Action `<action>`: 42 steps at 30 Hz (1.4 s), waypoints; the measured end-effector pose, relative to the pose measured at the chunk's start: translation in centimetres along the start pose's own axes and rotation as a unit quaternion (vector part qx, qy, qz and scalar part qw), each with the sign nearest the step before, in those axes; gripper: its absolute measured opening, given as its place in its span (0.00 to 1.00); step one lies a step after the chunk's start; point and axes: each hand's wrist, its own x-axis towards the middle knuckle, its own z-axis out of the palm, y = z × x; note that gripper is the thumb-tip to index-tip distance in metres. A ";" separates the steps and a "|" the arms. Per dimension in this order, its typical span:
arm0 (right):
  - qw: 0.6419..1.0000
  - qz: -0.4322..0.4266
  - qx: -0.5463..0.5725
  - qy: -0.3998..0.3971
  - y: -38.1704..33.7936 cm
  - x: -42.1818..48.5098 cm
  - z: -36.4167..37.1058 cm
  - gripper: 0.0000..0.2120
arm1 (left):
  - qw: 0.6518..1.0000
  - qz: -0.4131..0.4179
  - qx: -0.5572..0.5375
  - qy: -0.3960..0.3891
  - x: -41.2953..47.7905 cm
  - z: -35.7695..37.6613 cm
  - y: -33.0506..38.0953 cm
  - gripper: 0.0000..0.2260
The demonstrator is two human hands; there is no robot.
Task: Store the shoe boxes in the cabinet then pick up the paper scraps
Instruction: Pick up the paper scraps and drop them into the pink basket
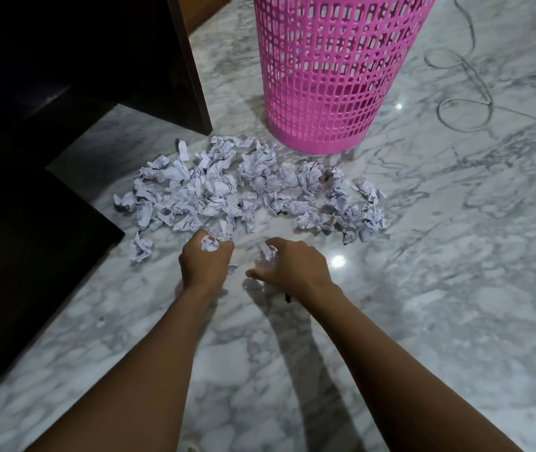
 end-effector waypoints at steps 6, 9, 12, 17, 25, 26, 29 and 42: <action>0.999 -0.030 0.003 -0.029 -0.2 0.0 1.8 0.15 | 1.000 -0.005 -0.008 -0.016 -0.8 -0.8 -0.8 0.07; 0.995 -0.039 0.078 -0.042 0.7 0.1 1.4 0.10 | 0.999 -0.020 0.002 -0.028 -0.8 -0.7 -1.3 0.07; 0.972 0.007 0.236 0.001 1.4 0.2 0.6 0.04 | 0.999 -0.020 0.023 -0.041 -0.7 -0.2 -2.1 0.09; 0.867 0.120 0.475 0.093 2.2 0.0 -2.9 0.07 | 0.993 -0.024 0.084 -0.078 -0.6 0.1 -2.2 0.25; 0.871 0.104 0.475 0.073 2.7 -0.4 -4.1 0.07 | 0.971 -0.002 0.216 -0.106 -0.1 1.6 -2.5 0.23; 0.879 0.099 0.460 0.075 2.8 -0.4 -3.7 0.08 | 0.972 -0.002 0.216 -0.097 -0.2 1.8 -2.6 0.24; 0.904 0.086 0.411 0.080 2.8 -0.5 -3.1 0.11 | 0.973 0.005 0.222 -0.065 -0.4 2.4 -2.6 0.24; 0.917 0.051 0.385 0.090 1.6 -1.1 -3.9 0.08 | 0.978 0.021 0.208 -0.018 0.7 2.8 0.0 0.15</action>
